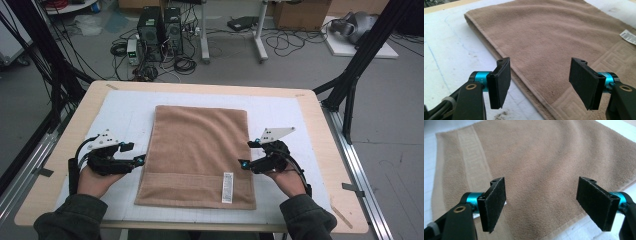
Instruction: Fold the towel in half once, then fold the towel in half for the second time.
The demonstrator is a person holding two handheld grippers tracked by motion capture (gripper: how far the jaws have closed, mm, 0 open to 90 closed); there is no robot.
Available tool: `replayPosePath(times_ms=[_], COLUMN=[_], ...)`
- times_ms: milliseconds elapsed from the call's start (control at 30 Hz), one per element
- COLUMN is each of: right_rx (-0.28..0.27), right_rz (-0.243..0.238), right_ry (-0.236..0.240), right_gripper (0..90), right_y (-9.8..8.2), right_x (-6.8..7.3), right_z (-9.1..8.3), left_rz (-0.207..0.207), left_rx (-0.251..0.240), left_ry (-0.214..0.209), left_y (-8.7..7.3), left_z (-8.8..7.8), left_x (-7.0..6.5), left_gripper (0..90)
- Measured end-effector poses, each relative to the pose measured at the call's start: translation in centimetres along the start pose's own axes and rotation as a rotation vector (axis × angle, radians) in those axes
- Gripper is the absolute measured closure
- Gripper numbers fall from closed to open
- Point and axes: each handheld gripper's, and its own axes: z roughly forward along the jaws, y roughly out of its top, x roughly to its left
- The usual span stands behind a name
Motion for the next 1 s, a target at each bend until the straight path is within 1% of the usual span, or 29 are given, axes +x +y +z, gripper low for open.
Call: replayPosePath(times_ms=[67,167,233,300,433,500,567,633,667,733,767,800,833,867,900,933,967,1000], right_rx=[0.007,0.018,0.024,0.032,0.035,0.026,0.029,0.027,0.017,0.021,0.013,0.012,0.011,0.012,0.019,0.036,0.059,0.076], right_rz=[-0.003,-0.005,-0.005,-0.008,-0.009,-0.01,-0.018,-0.007,-0.003,0.021,0.022,0.033,0.049,0.063,0.082,0.098,0.109,0.112], right_ry=[-0.01,-0.023,-0.026,-0.032,-0.051,-0.06,-0.07,-0.077,-0.084,-0.103,-0.114,-0.127,-0.139,-0.148,-0.165,-0.187,-0.194,-0.203], right_gripper=[23.2,23.2,23.2,23.3,23.3,23.4,23.8,24.2,25.1,25.1,25.5,25.7,25.7,25.9,26.6,26.6,26.7,27.1], right_y=[0.1,0.1,0.1,0.4,1.6,2.4,3.3,4.2,4.5,5.2,5.4,5.6,5.5,5.3,5.0,4.6,4.2,3.8], right_x=[-0.2,-0.6,-0.9,-1.3,-2.5,-3.2,-3.9,-4.8,-5.3,-6.6,-7.1,-7.7,-8.2,-8.8,-9.3,-9.8,-10.3,-10.7], right_z=[0.1,0.2,0.3,0.4,0.2,0.2,0.1,0.1,0.1,0.2,0.4,0.6,0.9,1.3,1.7,2.2,2.8,3.3], left_rz=[0.008,-0.002,-0.017,-0.016,-0.023,-0.013,-0.015,-0.006,-0.018,-0.01,-0.011,-0.02,-0.028,-0.04,-0.053,-0.061,-0.067,-0.085], left_rx=[0.009,0.017,0.013,0.018,0.015,0.013,0.012,0.001,-0.008,-0.006,0.006,0.016,0.009,-0.001,0.005,0.016,0.028,0.035], left_ry=[0.017,0.025,0.027,0.034,0.042,0.053,0.047,0.061,0.061,0.085,0.094,0.1,0.111,0.107,0.101,0.109,0.113,0.107], left_y=[0.2,0.2,0.3,0.6,1.8,2.6,3.7,4.8,5.4,6.2,6.5,6.6,6.4,6.2,5.9,5.7,5.4,5.1], left_z=[0.2,0.5,0.8,1.1,1.8,2.2,2.7,3.2,3.6,4.4,5.0,5.6,6.2,6.8,7.4,8.0,8.6,9.2], left_x=[0.2,0.9,1.3,1.6,2.2,2.4,2.8,3.2,3.5,4.3,4.8,5.3,5.7,6.1,6.4,6.6,6.8,7.0], left_gripper=[34.3,34.3,34.4,34.8,34.9,35.1,35.1,35.7,36.1,36.4,36.9,36.8,36.9,38.3,40.0,40.1,40.8,41.0])
